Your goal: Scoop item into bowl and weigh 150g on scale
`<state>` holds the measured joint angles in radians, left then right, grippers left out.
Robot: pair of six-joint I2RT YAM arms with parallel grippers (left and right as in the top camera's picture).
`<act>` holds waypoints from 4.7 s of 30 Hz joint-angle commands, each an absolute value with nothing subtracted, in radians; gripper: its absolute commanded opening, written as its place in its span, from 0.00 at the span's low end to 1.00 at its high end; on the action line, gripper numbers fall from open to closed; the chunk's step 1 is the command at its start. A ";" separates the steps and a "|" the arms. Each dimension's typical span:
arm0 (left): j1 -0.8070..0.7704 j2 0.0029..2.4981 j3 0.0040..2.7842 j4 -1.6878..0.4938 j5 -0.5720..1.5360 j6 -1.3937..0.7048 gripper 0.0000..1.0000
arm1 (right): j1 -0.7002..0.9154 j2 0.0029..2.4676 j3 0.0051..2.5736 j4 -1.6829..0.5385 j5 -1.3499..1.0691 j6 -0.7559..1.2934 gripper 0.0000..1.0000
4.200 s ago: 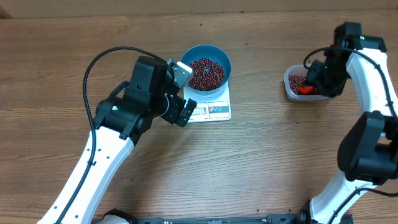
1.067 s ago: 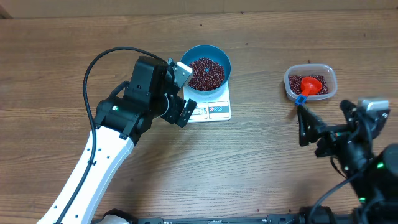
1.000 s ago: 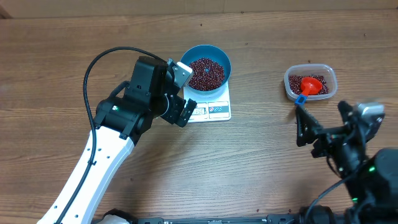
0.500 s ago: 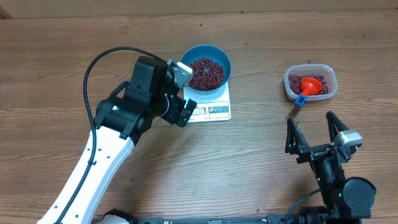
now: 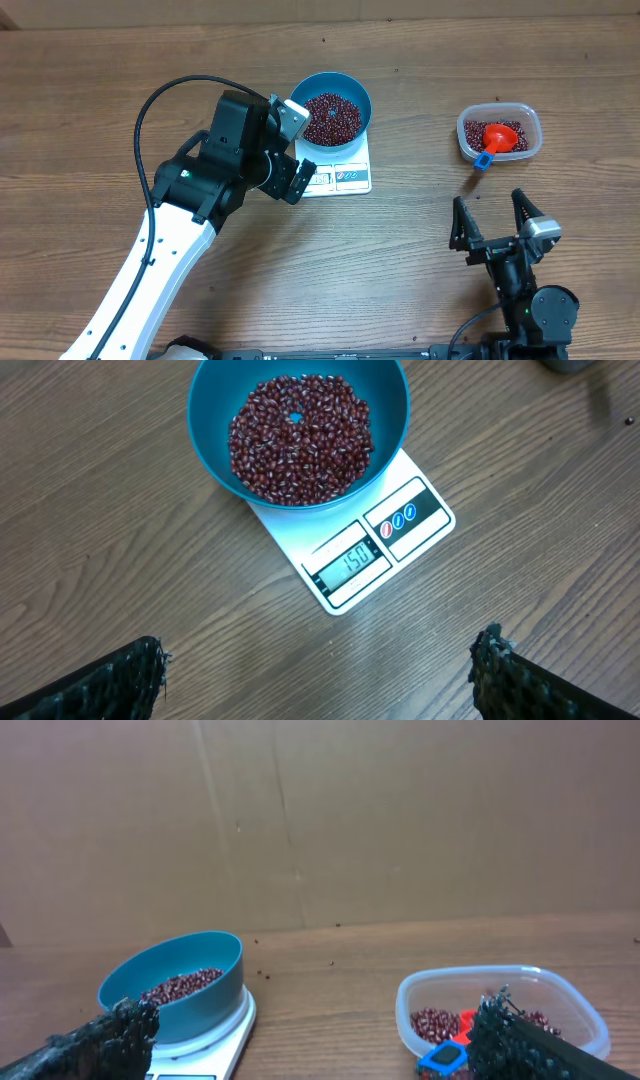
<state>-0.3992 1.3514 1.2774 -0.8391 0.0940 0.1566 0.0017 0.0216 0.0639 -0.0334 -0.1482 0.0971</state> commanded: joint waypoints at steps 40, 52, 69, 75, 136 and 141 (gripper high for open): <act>-0.400 1.359 1.276 -0.838 0.101 0.146 1.00 | 0.007 0.003 0.008 -0.073 -0.121 0.101 1.00; -0.400 1.359 1.276 -0.838 0.101 0.146 1.00 | 0.007 0.003 0.008 -0.073 -0.121 0.101 1.00; -0.399 1.253 1.276 -0.837 0.032 0.188 0.99 | 0.007 0.003 0.008 -0.073 -0.121 0.101 1.00; -0.368 1.155 1.276 -0.838 -0.009 0.195 1.00 | 0.007 0.003 0.008 -0.073 -0.121 0.101 1.00; -0.131 0.003 0.005 -0.073 0.109 0.284 1.00 | 0.007 0.003 0.008 -0.073 -0.121 0.101 1.00; -0.131 0.003 0.005 -0.070 0.099 0.258 1.00 | 0.007 0.003 0.008 -0.073 -0.121 0.101 1.00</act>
<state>-0.1413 0.0147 0.0101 -0.0700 0.1116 0.2649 0.0017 0.0147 0.0185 -0.0769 -0.1265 0.0971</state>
